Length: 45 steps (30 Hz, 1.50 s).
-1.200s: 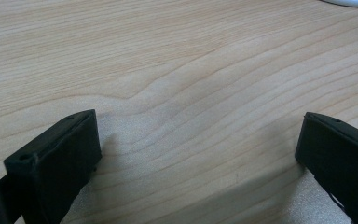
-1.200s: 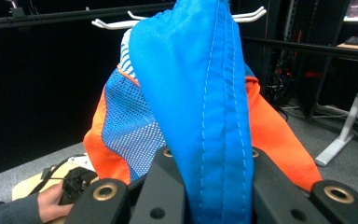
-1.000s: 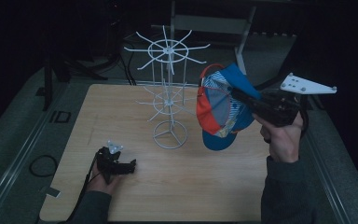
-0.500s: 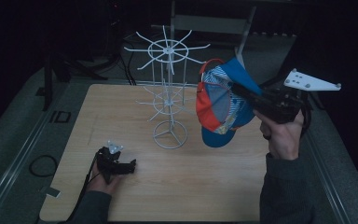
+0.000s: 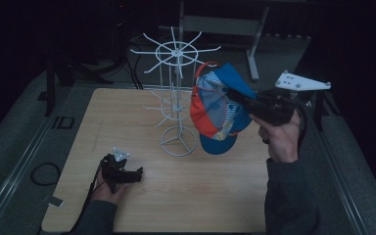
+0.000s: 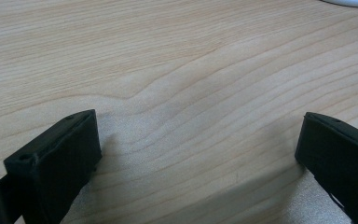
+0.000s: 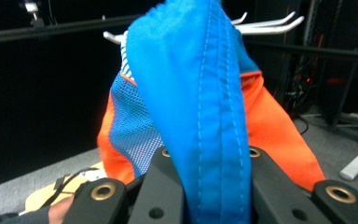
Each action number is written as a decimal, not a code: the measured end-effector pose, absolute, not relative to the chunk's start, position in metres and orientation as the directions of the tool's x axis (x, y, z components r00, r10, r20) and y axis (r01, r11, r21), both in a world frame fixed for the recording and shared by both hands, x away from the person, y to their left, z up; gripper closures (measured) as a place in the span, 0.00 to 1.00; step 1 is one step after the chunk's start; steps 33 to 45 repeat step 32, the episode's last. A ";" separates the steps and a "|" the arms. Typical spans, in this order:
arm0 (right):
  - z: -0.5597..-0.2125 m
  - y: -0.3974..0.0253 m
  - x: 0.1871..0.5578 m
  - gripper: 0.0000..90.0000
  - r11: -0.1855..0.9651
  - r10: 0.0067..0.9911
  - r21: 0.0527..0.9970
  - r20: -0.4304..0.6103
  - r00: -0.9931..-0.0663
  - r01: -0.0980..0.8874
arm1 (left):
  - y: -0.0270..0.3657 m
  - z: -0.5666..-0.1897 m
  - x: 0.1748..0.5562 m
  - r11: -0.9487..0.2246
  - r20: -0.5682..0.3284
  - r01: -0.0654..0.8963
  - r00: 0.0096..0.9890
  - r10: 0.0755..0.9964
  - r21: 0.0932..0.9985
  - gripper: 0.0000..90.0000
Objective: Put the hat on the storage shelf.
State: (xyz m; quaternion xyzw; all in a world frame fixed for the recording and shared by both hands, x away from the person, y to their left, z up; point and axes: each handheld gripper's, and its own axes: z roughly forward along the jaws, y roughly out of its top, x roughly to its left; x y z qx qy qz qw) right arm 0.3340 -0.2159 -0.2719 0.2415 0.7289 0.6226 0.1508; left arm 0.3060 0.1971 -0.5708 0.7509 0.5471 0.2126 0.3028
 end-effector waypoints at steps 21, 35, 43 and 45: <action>-0.302 -0.180 0.340 0.17 0.343 0.638 0.915 -0.059 -0.768 0.214 | 0.197 -0.571 0.306 -0.220 -0.011 0.693 0.313 0.950 0.686 0.00; -0.316 -0.187 0.342 0.15 0.332 0.661 0.908 -0.029 -0.750 0.258 | 0.197 -0.571 0.306 -0.220 -0.012 0.693 0.313 0.950 0.686 0.00; -0.316 -0.187 0.342 0.15 0.332 0.661 0.908 -0.029 -0.750 0.258 | 0.197 -0.571 0.306 -0.220 -0.012 0.693 0.313 0.950 0.686 0.00; -0.316 -0.187 0.342 0.15 0.332 0.661 0.908 -0.029 -0.750 0.258 | 0.197 -0.571 0.306 -0.220 -0.012 0.693 0.313 0.950 0.686 0.00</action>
